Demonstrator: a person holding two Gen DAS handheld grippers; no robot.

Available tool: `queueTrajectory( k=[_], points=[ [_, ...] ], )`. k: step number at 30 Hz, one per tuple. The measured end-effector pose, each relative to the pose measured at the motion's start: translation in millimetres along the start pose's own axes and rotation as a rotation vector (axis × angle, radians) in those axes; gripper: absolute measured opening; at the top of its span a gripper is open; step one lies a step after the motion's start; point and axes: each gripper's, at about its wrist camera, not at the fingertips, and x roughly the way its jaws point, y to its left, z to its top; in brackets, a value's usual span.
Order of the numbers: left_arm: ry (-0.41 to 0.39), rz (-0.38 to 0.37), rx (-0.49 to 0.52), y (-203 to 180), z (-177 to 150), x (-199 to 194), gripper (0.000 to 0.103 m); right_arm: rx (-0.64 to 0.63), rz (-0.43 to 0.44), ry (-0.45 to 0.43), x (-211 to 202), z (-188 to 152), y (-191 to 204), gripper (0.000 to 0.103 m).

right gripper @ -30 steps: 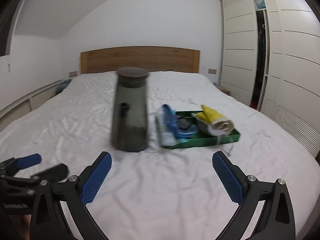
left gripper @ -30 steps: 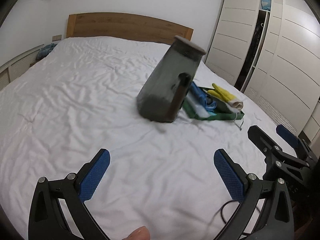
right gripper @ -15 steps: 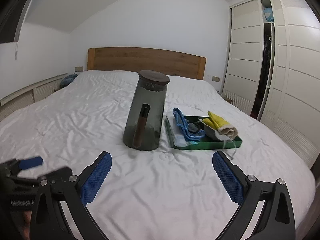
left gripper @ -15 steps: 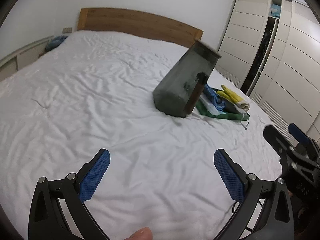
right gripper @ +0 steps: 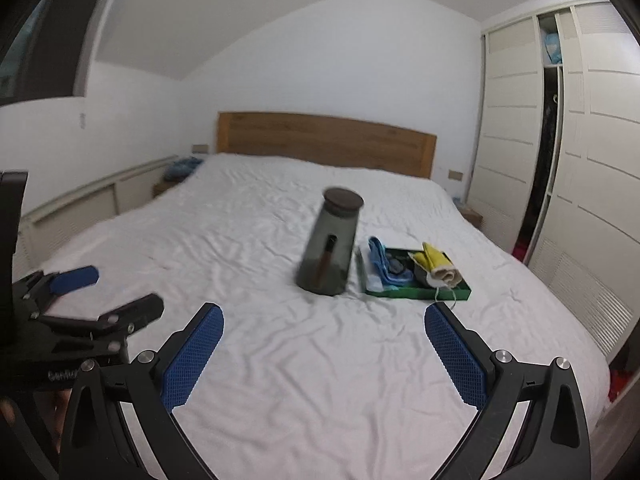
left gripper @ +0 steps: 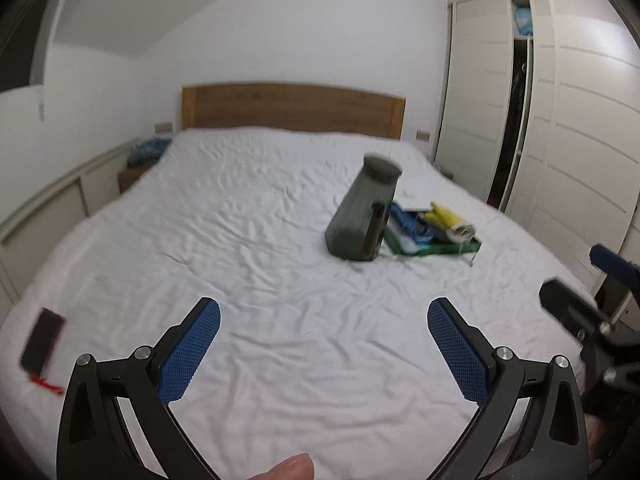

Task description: Organize soft objects

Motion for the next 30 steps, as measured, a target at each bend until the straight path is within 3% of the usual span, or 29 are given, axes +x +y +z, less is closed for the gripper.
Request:
queueTrajectory(
  k=[6,15,22,30],
  points=[
    [-0.033,0.008,0.008,-9.4,-4.0,-99.3,0.102,-0.015,0.03,0.01,-110.9,-16.8,4.4,0.103],
    [-0.015,-0.002,0.047,-34.0,-19.3,-164.8,0.102,-0.019,-0.017,-0.014,-212.8,-39.8,-5.0,0.103],
    [-0.005,0.047,0.1,-36.8,-30.8,-177.3,0.102,0.03,-0.033,-0.012,-233.4,-45.8,-4.7,0.103],
    [0.058,0.072,0.117,-26.9,-43.8,-172.2,0.102,0.001,-0.001,0.003,-220.4,-42.8,11.5,0.103]
  ],
)
